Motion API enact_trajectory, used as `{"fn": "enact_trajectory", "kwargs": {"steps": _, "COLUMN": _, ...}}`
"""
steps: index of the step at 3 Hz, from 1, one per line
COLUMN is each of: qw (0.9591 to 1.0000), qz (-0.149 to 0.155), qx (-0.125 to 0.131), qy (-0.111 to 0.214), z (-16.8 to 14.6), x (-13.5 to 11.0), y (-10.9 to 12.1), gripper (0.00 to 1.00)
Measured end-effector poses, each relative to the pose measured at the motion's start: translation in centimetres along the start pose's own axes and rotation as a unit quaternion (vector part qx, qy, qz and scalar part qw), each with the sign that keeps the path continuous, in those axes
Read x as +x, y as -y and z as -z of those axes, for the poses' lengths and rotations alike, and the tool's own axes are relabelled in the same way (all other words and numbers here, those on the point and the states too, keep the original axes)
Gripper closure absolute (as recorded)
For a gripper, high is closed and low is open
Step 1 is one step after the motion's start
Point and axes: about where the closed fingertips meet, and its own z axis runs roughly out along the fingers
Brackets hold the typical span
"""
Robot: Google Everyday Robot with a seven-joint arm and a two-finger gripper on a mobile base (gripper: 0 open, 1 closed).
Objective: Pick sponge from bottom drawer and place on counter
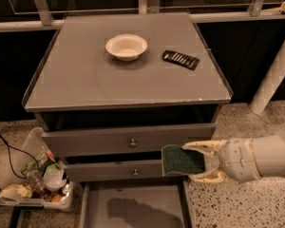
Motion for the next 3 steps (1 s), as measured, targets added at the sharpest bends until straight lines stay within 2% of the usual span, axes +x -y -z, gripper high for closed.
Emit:
{"fn": "enact_trajectory", "kwargs": {"steps": 1, "qw": 0.9996, "qz": 0.028, "qx": 0.005, "qy": 0.002, "z": 2.5, "x": -3.5, "y": 3.2, "gripper": 1.0}}
{"fn": "enact_trajectory", "kwargs": {"steps": 2, "qw": 0.9988, "qz": 0.043, "qx": 0.024, "qy": 0.0, "z": 4.1, "x": -8.3, "y": 8.9, "gripper": 1.0}}
{"fn": "enact_trajectory", "kwargs": {"steps": 3, "qw": 0.9988, "qz": 0.043, "qx": 0.024, "qy": 0.0, "z": 4.1, "x": -8.3, "y": 8.9, "gripper": 1.0}}
